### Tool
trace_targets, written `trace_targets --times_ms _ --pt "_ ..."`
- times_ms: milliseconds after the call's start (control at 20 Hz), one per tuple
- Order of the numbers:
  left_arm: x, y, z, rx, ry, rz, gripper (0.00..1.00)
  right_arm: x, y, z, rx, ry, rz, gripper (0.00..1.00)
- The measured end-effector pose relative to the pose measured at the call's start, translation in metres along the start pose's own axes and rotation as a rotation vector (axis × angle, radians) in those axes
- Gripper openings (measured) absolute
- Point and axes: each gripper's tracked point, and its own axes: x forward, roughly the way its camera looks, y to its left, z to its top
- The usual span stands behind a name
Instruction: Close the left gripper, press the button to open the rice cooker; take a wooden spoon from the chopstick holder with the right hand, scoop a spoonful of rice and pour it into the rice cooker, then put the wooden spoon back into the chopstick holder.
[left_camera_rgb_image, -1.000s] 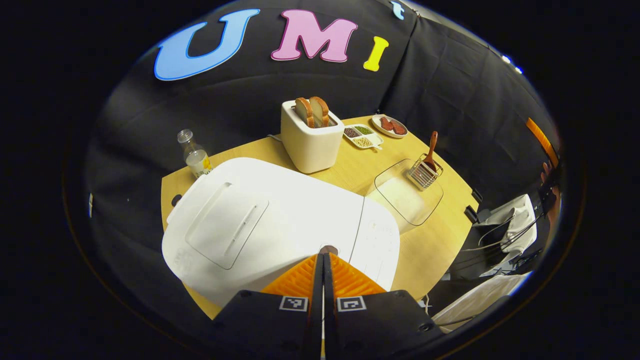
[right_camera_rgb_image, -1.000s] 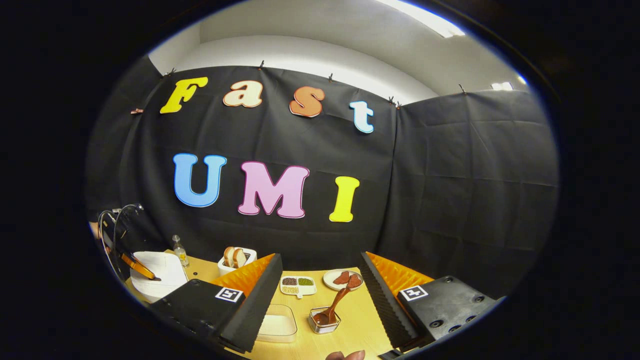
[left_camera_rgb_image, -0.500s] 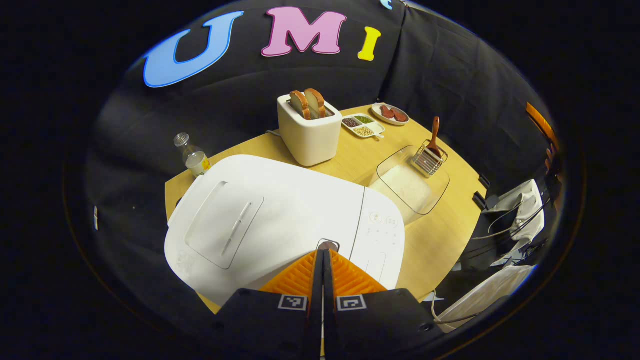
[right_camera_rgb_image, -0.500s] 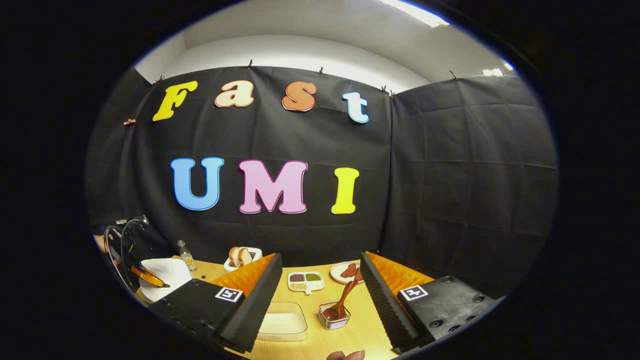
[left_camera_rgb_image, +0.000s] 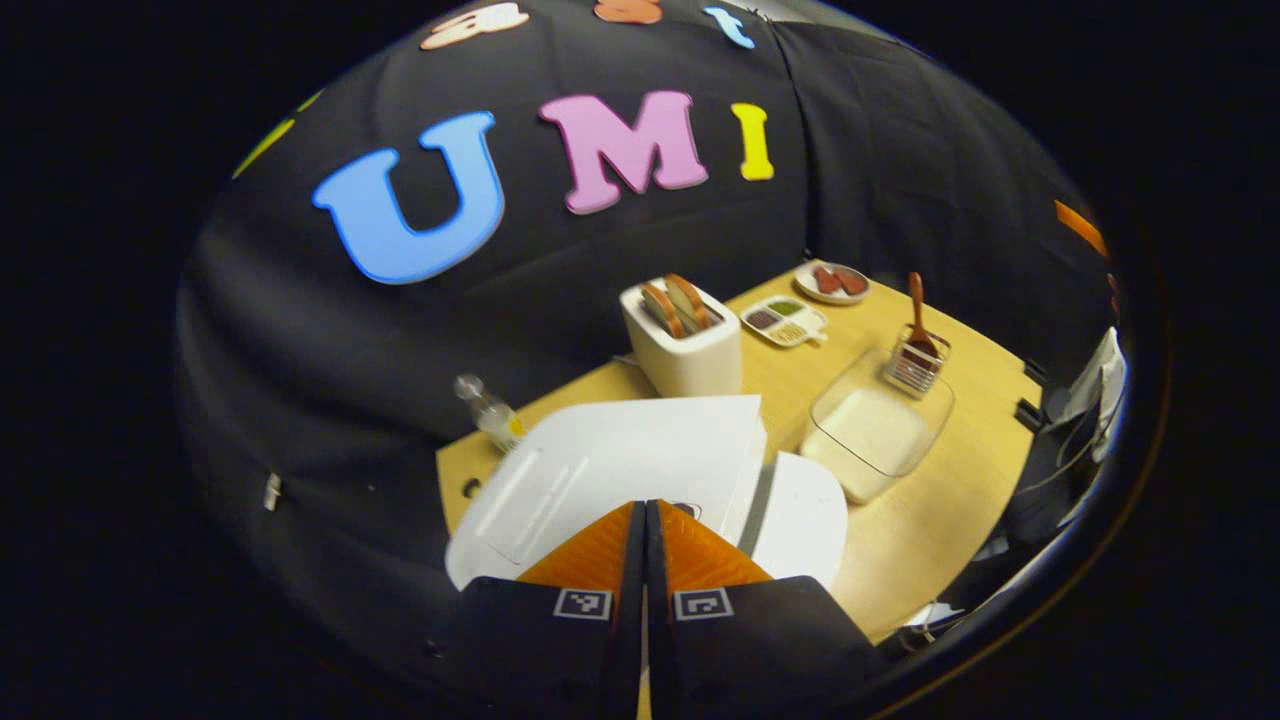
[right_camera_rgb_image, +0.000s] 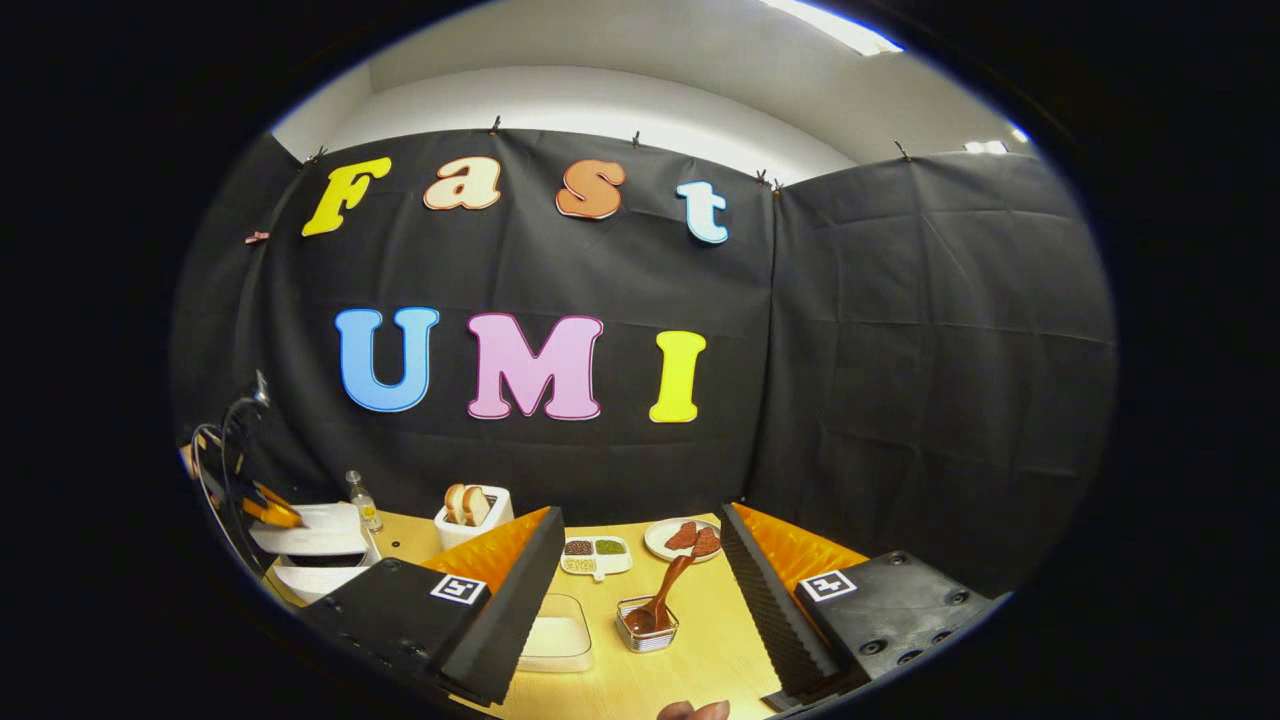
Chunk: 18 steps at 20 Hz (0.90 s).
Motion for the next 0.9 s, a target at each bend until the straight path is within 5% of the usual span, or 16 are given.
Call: trace_targets --times_ms 150,250,400,900 --pt "-0.044 0.048 0.058 0.038 -0.285 0.266 0.13 0.0 -0.004 -0.001 0.004 -0.002 0.008 0.98" --pt "-0.067 0.046 0.059 0.008 -0.372 0.292 0.65 0.002 -0.005 -0.004 0.002 0.006 0.021 0.98" --pt "-0.086 0.05 0.054 -0.067 -0.409 0.352 0.95 0.008 -0.008 -0.01 -0.015 0.022 0.042 0.98" --pt "-0.151 0.022 0.046 -0.285 -0.477 0.513 0.97 0.044 -0.016 -0.029 -0.038 0.062 0.14 0.97"
